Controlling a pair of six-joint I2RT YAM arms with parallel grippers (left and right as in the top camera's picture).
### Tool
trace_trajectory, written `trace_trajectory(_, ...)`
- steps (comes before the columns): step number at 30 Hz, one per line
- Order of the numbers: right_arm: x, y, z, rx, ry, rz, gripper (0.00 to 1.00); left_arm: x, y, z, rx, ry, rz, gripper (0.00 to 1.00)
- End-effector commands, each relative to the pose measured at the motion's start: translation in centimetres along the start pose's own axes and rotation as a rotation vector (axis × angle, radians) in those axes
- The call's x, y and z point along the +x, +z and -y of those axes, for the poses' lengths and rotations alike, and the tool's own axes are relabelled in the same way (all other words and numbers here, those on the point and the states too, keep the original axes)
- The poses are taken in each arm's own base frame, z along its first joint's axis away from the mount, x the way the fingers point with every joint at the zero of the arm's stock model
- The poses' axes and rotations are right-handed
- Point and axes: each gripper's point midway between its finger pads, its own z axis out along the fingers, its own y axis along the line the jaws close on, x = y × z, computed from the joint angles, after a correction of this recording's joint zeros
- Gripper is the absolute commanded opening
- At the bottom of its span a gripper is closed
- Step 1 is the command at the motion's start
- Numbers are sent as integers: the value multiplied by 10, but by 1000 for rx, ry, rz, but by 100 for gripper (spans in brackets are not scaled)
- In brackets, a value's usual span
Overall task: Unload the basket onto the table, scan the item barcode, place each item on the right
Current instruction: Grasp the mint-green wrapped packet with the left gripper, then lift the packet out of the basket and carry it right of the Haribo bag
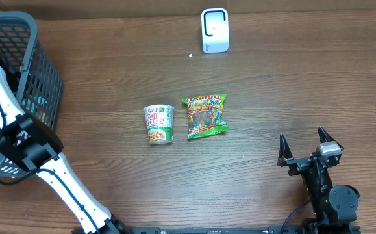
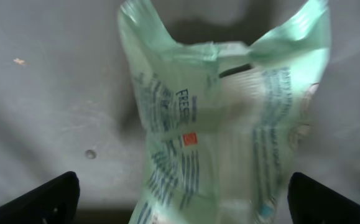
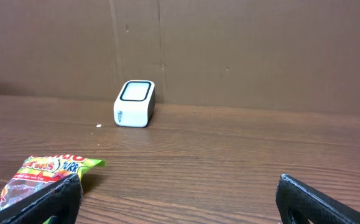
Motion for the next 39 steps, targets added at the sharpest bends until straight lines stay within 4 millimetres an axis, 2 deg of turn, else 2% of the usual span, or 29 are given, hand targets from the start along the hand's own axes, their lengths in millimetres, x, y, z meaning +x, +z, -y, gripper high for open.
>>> trace_trajectory(1, 2, 0, 3, 12, 3, 2, 100, 3, 15, 3, -7, 14, -23, 95)
trace_trajectory(3, 2, 0, 3, 12, 3, 2, 100, 3, 15, 2, -7, 14, -23, 89)
trace_trajectory(4, 2, 0, 3, 12, 3, 2, 100, 3, 15, 2, -7, 14, -23, 78)
trace_trajectory(7, 2, 0, 3, 12, 3, 2, 100, 3, 15, 2, -8, 14, -24, 32)
trace_trajectory(9, 2, 0, 3, 12, 3, 2, 100, 4, 15, 2, -9, 15, -29, 7)
trace_trajectory(10, 2, 0, 3, 12, 3, 2, 100, 6, 14, 1, -13, 16, -37, 4)
trace_trajectory(14, 2, 0, 3, 12, 3, 2, 100, 12, 12, -2, -22, 18, -59, 4)
trace_trajectory(18, 2, 0, 3, 12, 3, 2, 100, 8, -11, -3, -10, 27, -30, 4)
trace_trajectory(20, 2, 0, 3, 12, 3, 2, 100, 2, -35, -3, 9, 32, 17, 4)
trace_trajectory(23, 2, 0, 3, 12, 3, 2, 100, -8, -88, -5, 52, 19, 125, 4)
trace_trajectory(24, 2, 0, 3, 12, 3, 2, 100, -12, -132, -8, 91, 9, 219, 4)
trace_trajectory(29, 2, 0, 3, 12, 3, 2, 100, -1, -247, -14, 225, 39, 448, 4)
trace_trajectory(31, 2, 0, 3, 12, 3, 2, 100, 15, -297, -17, 293, 73, 541, 4)
trace_trajectory(34, 2, 0, 3, 12, 3, 2, 100, 44, -354, -17, 372, 137, 645, 4)
trace_trajectory(38, 2, 0, 3, 12, 3, 2, 100, 95, -414, -2, 489, 285, 749, 4)
trace_trajectory(39, 2, 0, 3, 12, 3, 2, 100, 107, -423, 3, 509, 308, 761, 4)
